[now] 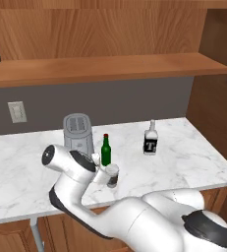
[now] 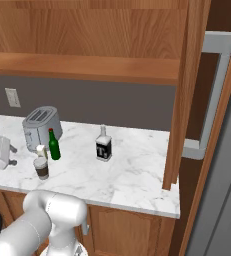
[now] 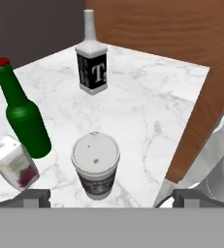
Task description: Sort all alcoholic drinks to one cabinet, and non-alcoholic drinks to the other.
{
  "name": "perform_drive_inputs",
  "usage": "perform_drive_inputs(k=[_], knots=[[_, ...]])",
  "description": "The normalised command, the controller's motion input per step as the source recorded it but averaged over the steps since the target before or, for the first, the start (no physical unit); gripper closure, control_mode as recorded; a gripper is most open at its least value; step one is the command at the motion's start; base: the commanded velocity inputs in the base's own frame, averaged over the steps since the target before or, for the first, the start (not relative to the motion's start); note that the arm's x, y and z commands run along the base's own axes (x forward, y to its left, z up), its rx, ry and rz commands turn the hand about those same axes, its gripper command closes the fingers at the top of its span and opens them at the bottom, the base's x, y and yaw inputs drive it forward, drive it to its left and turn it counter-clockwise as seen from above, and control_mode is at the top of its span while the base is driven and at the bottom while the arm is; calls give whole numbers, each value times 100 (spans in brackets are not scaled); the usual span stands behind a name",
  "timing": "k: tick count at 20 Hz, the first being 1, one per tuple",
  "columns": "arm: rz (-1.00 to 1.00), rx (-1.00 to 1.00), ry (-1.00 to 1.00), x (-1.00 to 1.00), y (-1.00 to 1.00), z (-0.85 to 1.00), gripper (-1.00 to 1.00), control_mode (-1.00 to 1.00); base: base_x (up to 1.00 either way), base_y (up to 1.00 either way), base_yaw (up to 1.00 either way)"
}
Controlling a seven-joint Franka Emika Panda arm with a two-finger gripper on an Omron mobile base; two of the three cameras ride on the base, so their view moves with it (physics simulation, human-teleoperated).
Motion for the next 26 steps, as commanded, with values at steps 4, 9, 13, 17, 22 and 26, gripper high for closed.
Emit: perform_drive_inputs(k=[4,9,13,17,22,26], knots=[[-4,-11,-8,0,0,-24,-100,-100,0,0,0],[-3,-13,-6,0,0,-17,-100,-100,0,0,0],[0,-9,-1,0,0,-11,-100,-100,0,0,0],[0,-3,0,0,0,-8,-100,-100,0,0,0],[3,-1,0,0,-2,-7,-100,-100,0,0,0],[8,0,0,0,-14,-6,-100,-100,0,0,0]])
